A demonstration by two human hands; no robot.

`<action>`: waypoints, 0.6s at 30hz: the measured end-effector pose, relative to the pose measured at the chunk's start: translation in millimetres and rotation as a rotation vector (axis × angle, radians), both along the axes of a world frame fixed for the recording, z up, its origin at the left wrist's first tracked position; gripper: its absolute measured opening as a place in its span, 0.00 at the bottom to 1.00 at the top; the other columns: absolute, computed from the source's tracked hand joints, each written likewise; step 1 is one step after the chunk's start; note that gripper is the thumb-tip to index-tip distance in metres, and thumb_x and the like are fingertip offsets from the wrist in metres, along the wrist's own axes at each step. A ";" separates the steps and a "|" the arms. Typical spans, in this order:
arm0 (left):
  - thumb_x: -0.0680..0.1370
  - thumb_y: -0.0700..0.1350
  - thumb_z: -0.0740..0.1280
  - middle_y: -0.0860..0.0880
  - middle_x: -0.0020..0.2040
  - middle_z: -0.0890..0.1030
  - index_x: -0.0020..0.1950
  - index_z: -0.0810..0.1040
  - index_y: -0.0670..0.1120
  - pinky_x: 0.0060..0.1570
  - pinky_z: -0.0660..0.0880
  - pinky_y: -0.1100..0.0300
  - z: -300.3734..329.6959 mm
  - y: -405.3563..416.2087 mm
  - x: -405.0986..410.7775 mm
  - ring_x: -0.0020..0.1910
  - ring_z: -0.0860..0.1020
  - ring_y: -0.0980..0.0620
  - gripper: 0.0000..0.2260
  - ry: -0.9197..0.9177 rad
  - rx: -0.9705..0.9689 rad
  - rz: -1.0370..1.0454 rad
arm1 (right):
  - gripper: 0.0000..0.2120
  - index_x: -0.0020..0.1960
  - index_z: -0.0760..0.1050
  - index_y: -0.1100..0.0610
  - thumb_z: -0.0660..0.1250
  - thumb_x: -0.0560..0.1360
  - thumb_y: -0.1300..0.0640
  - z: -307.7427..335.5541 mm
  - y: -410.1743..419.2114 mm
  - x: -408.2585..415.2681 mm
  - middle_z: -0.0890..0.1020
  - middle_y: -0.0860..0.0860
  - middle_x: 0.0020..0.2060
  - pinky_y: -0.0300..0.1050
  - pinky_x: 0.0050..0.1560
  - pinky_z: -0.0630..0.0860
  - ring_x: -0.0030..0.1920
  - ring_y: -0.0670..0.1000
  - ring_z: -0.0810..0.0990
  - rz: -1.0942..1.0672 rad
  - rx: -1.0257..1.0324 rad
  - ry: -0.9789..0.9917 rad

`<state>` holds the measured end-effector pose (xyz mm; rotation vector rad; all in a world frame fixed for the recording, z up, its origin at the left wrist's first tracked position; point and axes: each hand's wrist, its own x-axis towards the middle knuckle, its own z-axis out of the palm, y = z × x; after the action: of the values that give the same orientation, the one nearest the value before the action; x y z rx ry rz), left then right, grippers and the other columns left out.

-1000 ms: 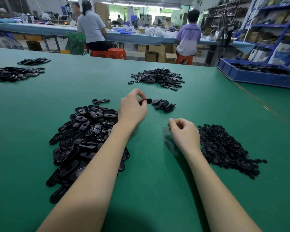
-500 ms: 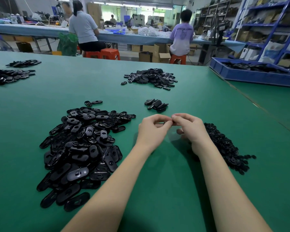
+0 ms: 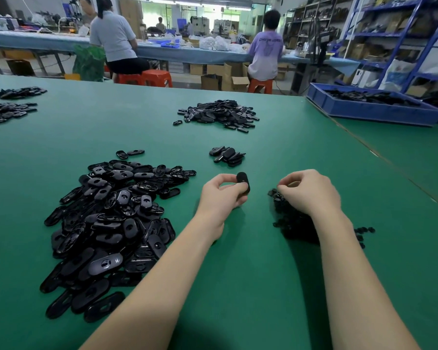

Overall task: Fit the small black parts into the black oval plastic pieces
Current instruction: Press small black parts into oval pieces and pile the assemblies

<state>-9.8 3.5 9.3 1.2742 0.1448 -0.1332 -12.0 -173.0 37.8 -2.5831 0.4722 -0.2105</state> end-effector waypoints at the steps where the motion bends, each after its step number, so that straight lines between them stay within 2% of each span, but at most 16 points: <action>1: 0.76 0.36 0.71 0.45 0.43 0.84 0.51 0.78 0.44 0.42 0.80 0.64 -0.6 -0.3 -0.1 0.36 0.80 0.53 0.07 -0.010 0.022 -0.003 | 0.04 0.46 0.83 0.42 0.69 0.74 0.50 -0.5 1.3 -0.1 0.85 0.41 0.49 0.43 0.47 0.74 0.54 0.52 0.81 0.012 -0.016 0.007; 5: 0.75 0.37 0.73 0.48 0.41 0.86 0.55 0.79 0.48 0.36 0.77 0.65 -2.5 0.2 -2.0 0.30 0.79 0.55 0.11 -0.066 0.074 -0.010 | 0.07 0.51 0.83 0.40 0.71 0.75 0.50 -6.8 12.0 -0.4 0.85 0.41 0.52 0.43 0.50 0.74 0.57 0.51 0.81 0.036 -0.065 0.021; 10: 0.77 0.32 0.69 0.46 0.43 0.86 0.56 0.82 0.44 0.48 0.82 0.63 -1.9 3.2 -1.1 0.35 0.83 0.53 0.12 -0.068 -0.020 -0.011 | 0.04 0.46 0.84 0.43 0.72 0.74 0.51 -11.4 17.5 0.8 0.86 0.44 0.49 0.42 0.45 0.74 0.53 0.53 0.82 -0.037 -0.051 -0.021; 13: 0.77 0.30 0.67 0.44 0.48 0.85 0.57 0.81 0.43 0.50 0.82 0.62 -1.2 4.6 0.1 0.39 0.85 0.51 0.12 -0.057 -0.058 -0.001 | 0.02 0.43 0.83 0.44 0.72 0.73 0.51 -12.8 18.2 0.0 0.86 0.43 0.46 0.42 0.45 0.74 0.51 0.52 0.82 -0.047 -0.024 -0.044; 15: 0.77 0.29 0.68 0.42 0.50 0.85 0.56 0.81 0.42 0.49 0.82 0.62 -1.0 5.6 0.1 0.40 0.85 0.50 0.12 -0.059 -0.078 0.010 | 0.03 0.41 0.82 0.45 0.73 0.72 0.51 -12.3 17.9 -0.5 0.85 0.40 0.42 0.42 0.43 0.73 0.48 0.50 0.82 -0.048 0.055 -0.079; 18: 0.76 0.30 0.69 0.42 0.49 0.85 0.54 0.80 0.43 0.44 0.82 0.63 0.2 8.2 0.5 0.38 0.85 0.50 0.11 -0.072 -0.094 0.030 | 0.03 0.39 0.84 0.47 0.75 0.71 0.53 -7.2 18.2 0.4 0.85 0.42 0.36 0.40 0.39 0.74 0.41 0.46 0.82 0.051 0.412 -0.164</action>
<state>-9.3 11.6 9.4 1.1808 0.0942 -0.0677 -11.6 -154.8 30.6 -2.1531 0.3472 -0.2734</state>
